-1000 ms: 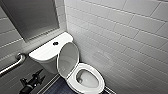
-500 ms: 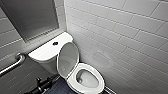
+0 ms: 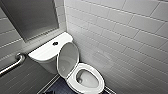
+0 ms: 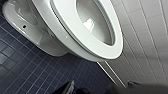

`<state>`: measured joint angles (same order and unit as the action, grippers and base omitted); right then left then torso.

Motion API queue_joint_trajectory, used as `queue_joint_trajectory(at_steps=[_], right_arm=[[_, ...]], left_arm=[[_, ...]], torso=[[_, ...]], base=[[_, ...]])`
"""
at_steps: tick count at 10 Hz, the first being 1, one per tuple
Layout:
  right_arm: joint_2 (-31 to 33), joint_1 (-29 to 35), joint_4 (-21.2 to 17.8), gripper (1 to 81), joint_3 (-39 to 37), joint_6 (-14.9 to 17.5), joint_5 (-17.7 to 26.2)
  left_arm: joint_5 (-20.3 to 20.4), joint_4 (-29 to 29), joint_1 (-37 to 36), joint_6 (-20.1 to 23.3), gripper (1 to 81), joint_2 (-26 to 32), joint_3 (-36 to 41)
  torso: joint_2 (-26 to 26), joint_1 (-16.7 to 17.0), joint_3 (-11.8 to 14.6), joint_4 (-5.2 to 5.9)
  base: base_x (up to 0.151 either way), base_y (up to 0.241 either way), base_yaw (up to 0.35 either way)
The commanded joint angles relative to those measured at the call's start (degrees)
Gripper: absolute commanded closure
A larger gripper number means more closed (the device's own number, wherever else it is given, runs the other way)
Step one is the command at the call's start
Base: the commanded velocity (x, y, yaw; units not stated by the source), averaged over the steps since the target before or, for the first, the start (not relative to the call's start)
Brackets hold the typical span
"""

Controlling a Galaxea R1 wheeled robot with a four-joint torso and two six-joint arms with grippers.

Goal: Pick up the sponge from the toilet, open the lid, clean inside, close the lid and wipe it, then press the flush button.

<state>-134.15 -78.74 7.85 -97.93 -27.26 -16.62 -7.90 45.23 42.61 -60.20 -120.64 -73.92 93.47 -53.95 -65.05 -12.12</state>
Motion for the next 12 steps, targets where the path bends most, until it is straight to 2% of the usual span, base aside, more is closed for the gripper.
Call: queue_joint_trajectory(at_steps=[1,3,4,7,9,10,12], right_arm=[[3.42,-0.06,1.99,81.1,1.17,0.01,2.73],[2.54,-0.15,1.99,81.1,1.08,0.1,2.73],[2.28,0.11,1.99,81.1,1.43,0.1,2.73],[2.28,-0.06,1.91,81.1,1.08,0.01,2.73],[2.54,-0.24,1.82,81.1,1.26,0.01,2.73],[2.28,-0.33,1.9,81.1,0.47,0.01,2.9],[2.88,-1.03,1.56,81.1,0.63,-0.78,4.92]], left_arm=[[-8.89,10.32,6.38,4.03,1.0,5.13,9.67],[-8.53,8.3,8.59,3.77,1.0,7.42,9.94],[-8.71,5.93,10.17,3.77,1.0,7.33,8.62],[-8.8,3.99,13.08,3.95,1.0,7.07,5.11],[-11.86,3.29,12.99,5.26,1.0,6.37,5.36],[-14.85,0.24,12.81,9.01,1.0,5.93,6.33],[-15.22,-14.5,11.32,24.72,1.0,6.37,5.11]], torso=[[0.0,0.0,0.0,0.0],[0.0,0.02,0.0,0.0],[0.0,0.02,0.0,0.0],[0.02,0.0,0.02,0.0],[0.02,0.02,0.02,0.0],[0.02,0.02,0.02,0.0],[0.02,0.0,0.02,0.0]], base=[[0.0,0.0,0.0],[0.0,0.0,0.0],[0.0,0.0,0.0],[0.0,0.0,0.0],[0.0,0.0,0.0],[0.0,0.0,0.0],[0.0,0.0,0.0]])
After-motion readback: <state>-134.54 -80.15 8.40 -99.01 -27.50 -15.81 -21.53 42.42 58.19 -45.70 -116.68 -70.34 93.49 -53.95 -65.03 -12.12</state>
